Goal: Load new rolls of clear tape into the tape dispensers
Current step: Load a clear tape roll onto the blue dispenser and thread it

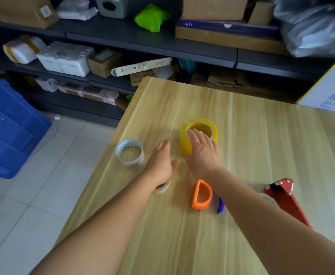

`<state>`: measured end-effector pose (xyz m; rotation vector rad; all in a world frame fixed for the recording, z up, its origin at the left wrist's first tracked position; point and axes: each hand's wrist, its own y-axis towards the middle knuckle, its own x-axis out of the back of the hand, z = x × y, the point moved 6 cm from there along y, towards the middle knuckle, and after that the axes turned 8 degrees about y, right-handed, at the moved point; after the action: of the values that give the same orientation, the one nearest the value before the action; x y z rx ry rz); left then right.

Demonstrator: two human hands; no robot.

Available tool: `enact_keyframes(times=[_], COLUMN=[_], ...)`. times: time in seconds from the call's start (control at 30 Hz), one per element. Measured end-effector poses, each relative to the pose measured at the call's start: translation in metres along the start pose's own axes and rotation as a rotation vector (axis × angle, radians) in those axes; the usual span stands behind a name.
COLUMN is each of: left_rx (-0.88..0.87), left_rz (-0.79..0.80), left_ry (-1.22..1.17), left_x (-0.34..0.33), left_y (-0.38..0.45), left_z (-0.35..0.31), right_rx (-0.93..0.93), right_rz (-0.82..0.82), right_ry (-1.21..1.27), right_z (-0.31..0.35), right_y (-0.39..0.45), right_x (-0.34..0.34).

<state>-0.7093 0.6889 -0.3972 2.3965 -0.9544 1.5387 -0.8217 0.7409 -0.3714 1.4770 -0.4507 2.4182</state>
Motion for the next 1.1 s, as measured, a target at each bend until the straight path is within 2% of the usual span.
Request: enact_keyframes(times=[0.2, 0.3, 0.47, 0.6, 0.67, 0.77, 0.83, 1.0, 1.1], left_rx=[0.071, 0.081, 0.088, 0.179, 0.225, 0.284, 0.266, 0.122, 0.041], left_rz=[0.071, 0.095, 0.111, 0.024, -0.042, -0.091, -0.109, -0.135, -0.158], left_ry=[-0.111, -0.142, -0.237, -0.353, -0.499, -0.762, -0.828, -0.857, -0.899], left_x=[0.0, -0.003, -0.007, 0.0, 0.003, 0.006, 0.008, 0.017, 0.017], left_y=[0.025, 0.032, 0.039, 0.043, 0.041, 0.03, 0.023, 0.002, -0.01], left_z=[-0.009, -0.01, -0.02, -0.027, -0.03, -0.037, -0.041, -0.054, -0.065], right_rx=[-0.054, -0.024, 0.027, 0.12, 0.188, 0.237, 0.261, 0.064, -0.055], right_rz=[0.026, -0.019, -0.093, -0.247, -0.331, -0.369, -0.42, -0.563, -0.557], right_ry=[-0.084, -0.124, -0.05, 0.037, 0.055, 0.115, 0.145, 0.451, 0.617], right_z=[-0.015, -0.018, -0.026, -0.022, -0.022, -0.024, -0.027, -0.029, -0.023], right_y=[0.022, 0.026, 0.025, 0.009, 0.0, -0.012, -0.021, -0.044, -0.056], right_x=[-0.004, -0.005, -0.001, 0.015, 0.021, 0.031, 0.038, 0.061, 0.07])
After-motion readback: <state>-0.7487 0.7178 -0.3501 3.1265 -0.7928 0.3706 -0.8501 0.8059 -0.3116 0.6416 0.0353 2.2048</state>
